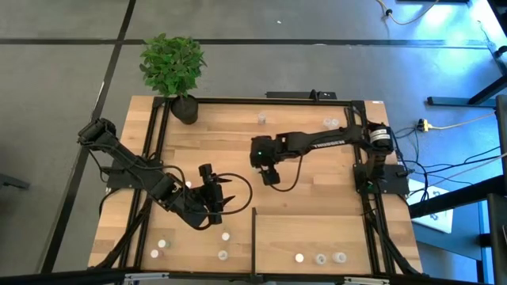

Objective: Pick and place medicine bottles onto shelf by color
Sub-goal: Put the top green pill bottle on the shelf

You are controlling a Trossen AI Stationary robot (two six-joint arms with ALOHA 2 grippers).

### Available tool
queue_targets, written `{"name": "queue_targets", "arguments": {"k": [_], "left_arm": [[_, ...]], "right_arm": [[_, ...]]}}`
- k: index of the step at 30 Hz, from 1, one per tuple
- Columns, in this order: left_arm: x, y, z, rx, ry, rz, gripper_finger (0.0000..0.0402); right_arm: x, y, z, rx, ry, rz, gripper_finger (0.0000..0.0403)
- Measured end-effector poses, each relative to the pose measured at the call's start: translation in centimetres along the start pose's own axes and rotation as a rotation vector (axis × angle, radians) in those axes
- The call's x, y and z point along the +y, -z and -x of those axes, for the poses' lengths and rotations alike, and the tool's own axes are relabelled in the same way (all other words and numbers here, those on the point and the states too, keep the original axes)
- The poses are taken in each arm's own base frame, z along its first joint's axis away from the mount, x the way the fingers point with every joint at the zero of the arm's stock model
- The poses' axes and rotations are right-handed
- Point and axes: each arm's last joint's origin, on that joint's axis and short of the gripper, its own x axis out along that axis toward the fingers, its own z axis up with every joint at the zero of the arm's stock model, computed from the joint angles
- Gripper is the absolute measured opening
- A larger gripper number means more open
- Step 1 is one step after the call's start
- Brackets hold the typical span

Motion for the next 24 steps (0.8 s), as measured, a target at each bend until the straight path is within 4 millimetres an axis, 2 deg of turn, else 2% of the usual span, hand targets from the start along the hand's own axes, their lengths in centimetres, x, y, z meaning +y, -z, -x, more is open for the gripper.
{"name": "queue_targets", "arguments": {"k": [6,10,24], "left_arm": [[0.0,0.0,0.0,-0.001,0.0,0.001,0.0232],[0.0,0.0,0.0,-0.001,0.0,0.001,0.0232],[0.0,0.0,0.0,-0.001,0.0,0.001,0.0232]], "right_arm": [[-0.5,0.4,-1.4,0.017,-0.035,-0.009,0.0303],[-0.7,0.5,-1.6,0.016,-0.035,-0.014,0.0293],[-0.5,0.3,-1.7,-0.013,-0.102,-0.021,0.0151]]}}
